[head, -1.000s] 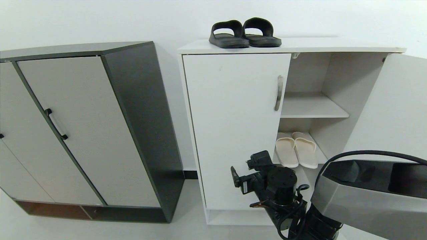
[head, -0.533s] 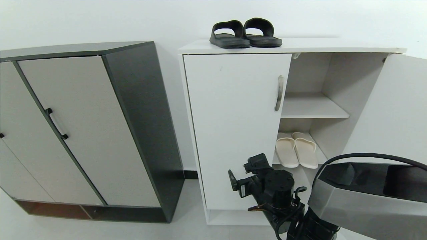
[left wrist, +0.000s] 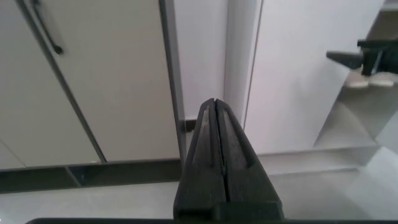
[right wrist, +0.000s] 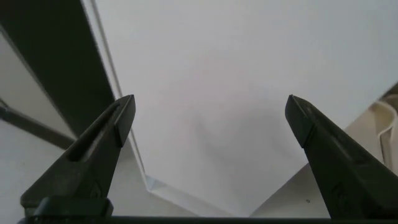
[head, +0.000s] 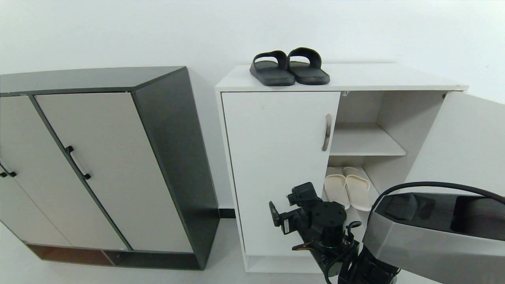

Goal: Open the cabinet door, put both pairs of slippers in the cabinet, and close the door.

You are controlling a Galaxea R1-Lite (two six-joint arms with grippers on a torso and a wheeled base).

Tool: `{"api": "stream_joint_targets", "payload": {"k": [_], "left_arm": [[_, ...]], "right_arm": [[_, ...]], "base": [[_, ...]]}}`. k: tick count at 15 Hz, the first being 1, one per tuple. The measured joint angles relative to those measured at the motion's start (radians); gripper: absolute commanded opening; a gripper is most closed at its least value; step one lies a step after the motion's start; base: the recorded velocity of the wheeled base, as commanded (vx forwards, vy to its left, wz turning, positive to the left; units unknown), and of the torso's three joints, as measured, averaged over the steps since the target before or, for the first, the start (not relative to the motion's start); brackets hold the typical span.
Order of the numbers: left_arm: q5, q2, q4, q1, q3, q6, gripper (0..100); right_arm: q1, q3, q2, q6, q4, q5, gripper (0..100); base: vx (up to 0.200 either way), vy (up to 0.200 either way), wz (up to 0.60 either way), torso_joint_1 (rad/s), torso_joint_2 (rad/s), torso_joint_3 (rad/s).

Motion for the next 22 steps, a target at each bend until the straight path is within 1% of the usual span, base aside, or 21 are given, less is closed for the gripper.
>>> {"api": "stream_joint_targets", "payload": {"k": [11, 22], "left_arm": [[0.000, 0.000, 0.000, 0.000, 0.000, 0.000, 0], [0.000, 0.000, 0.000, 0.000, 0.000, -0.001, 0]], "right_arm": [[-0.001, 0.001, -0.002, 0.000, 0.000, 0.000, 100], [0.000, 0.010, -0.001, -0.005, -0.001, 0.000, 100]], "base": [[0.000, 0.000, 0.00, 0.152, -0.48, -0.327], [0.000, 0.000, 0.00, 0.223, -0.54, -0.315]]}}
